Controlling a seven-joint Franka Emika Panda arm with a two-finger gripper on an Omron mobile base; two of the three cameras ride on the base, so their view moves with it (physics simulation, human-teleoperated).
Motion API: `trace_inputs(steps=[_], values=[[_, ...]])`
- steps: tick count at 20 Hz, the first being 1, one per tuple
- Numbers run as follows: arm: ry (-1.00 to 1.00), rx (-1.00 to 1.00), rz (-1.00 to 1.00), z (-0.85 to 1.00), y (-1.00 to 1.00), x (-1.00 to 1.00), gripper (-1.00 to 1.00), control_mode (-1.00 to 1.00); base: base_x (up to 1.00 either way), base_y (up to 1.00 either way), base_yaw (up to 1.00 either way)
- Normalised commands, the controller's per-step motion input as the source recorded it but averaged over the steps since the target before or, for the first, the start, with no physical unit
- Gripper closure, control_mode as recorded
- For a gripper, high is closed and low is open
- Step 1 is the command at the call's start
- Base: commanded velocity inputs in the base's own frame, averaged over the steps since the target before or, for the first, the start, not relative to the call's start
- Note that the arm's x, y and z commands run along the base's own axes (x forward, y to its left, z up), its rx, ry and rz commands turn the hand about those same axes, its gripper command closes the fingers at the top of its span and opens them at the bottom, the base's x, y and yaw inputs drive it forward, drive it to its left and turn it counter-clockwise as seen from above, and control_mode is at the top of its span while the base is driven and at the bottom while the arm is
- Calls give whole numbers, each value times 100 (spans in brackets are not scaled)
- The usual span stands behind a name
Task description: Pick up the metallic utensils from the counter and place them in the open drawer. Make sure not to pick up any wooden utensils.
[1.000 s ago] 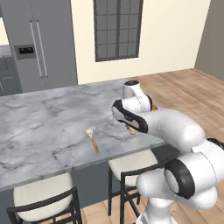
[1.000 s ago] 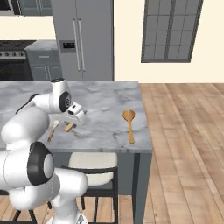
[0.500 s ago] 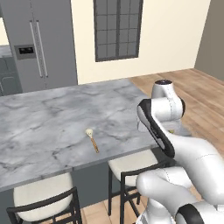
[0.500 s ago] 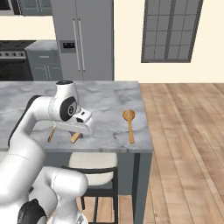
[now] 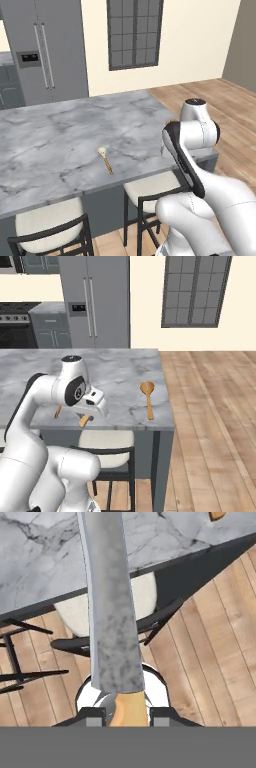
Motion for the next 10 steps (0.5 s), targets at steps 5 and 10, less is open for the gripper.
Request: trace_inputs(steps=[5, 10], values=[[0, 0, 0, 0, 0, 0, 100, 100, 0, -61, -1], [0, 0, 0, 0, 0, 0, 100, 100, -8, -100, 0]])
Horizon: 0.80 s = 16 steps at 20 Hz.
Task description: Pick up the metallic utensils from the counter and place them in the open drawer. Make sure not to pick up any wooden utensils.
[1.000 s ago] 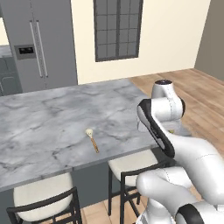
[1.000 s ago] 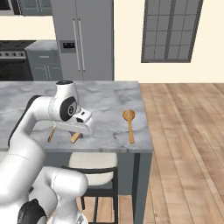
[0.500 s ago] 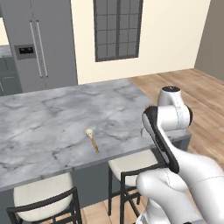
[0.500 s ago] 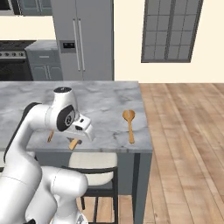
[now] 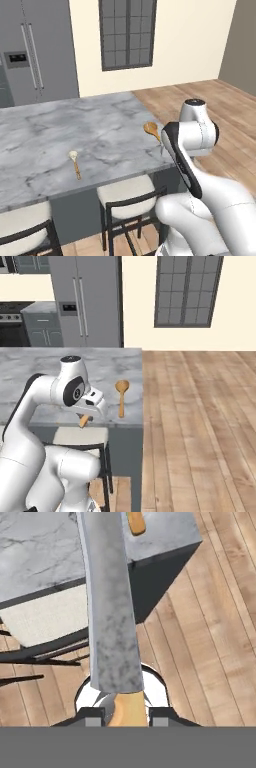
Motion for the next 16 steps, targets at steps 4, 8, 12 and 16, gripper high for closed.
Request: trace_inputs(steps=[4, 8, 12, 16], values=[[0, 0, 0, 0, 0, 0, 100, 100, 11, -100, 0], [0, 0, 0, 0, 0, 0, 100, 100, 59, -96, 1], [0, 0, 0, 0, 0, 0, 100, 100, 69, -71, 17], [0, 0, 0, 0, 0, 0, 100, 100, 57, -100, 13]])
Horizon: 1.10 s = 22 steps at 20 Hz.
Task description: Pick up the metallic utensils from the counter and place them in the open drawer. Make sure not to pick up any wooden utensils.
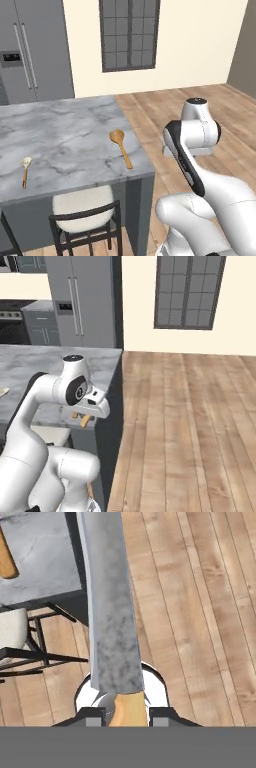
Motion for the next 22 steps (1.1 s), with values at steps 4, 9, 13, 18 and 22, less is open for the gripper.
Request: trace_inputs(steps=[4, 9, 13, 18, 22], values=[[0, 0, 0, 0, 0, 0, 100, 100, 7, -100, 8], [0, 0, 0, 0, 0, 0, 100, 100, -5, -100, 2], [0, 0, 0, 0, 0, 0, 100, 100, 99, -100, 27], [0, 0, 0, 0, 0, 0, 100, 100, 100, -98, 41], [0, 0, 0, 0, 0, 0, 100, 100, 100, -74, 44]])
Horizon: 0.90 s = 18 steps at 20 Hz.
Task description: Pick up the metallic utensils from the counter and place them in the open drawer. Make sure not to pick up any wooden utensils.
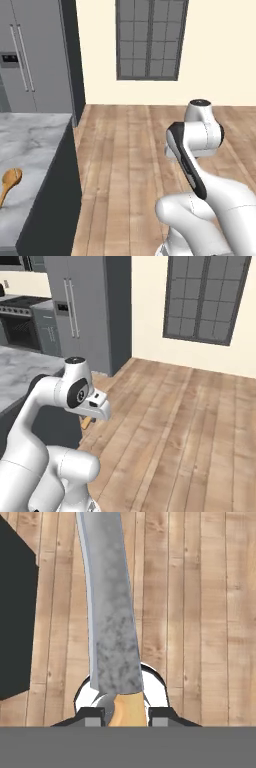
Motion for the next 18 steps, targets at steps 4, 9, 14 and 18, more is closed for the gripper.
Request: trace_inputs(steps=[4, 9, 14, 18], values=[[0, 0, 0, 0, 0, 0, 100, 100, 100, -72, 46], [0, 0, 0, 0, 0, 0, 100, 100, 100, -72, 44], [0, 0, 0, 0, 0, 0, 100, 100, 100, -74, 40], [0, 0, 0, 0, 0, 0, 100, 100, 100, -79, 46]])
